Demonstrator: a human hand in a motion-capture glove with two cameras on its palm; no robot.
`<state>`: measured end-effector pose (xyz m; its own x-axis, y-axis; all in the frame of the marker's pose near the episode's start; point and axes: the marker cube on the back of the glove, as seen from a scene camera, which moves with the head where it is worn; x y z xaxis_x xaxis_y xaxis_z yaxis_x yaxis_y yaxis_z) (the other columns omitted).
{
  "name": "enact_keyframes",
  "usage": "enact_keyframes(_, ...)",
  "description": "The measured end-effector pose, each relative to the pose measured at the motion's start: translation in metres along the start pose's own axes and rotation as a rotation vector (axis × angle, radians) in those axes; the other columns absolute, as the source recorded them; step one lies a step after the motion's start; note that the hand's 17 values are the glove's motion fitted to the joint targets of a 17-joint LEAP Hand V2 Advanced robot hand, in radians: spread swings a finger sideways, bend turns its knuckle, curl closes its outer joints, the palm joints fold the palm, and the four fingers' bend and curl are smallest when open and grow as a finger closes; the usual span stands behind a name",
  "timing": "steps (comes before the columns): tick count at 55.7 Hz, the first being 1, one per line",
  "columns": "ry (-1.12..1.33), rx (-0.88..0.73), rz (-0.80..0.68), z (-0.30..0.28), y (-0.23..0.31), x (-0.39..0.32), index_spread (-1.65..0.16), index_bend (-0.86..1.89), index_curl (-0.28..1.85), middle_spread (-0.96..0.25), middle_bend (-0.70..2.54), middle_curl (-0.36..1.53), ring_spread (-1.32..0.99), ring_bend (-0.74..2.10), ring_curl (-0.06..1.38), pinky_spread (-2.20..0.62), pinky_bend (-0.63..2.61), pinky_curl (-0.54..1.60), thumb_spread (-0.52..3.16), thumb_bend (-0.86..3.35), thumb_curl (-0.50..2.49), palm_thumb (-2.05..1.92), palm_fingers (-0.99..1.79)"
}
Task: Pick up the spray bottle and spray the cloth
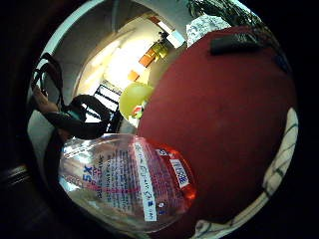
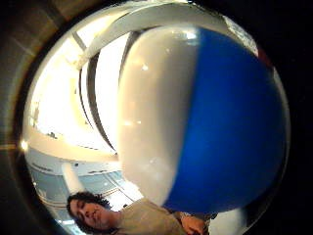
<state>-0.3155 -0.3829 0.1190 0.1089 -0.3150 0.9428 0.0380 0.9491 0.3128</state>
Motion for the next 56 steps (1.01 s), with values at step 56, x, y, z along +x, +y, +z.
enact_keyframes(56, 0.720, -0.244, 0.128, -0.100, 0.072, -0.034, -0.33, 0.09, 0.37, -0.05, 0.25, 0.41, -0.10, 0.40, 0.40, 0.15, 0.28, 0.35, 0.84, -0.05, 0.51, 0.67, 0.60)
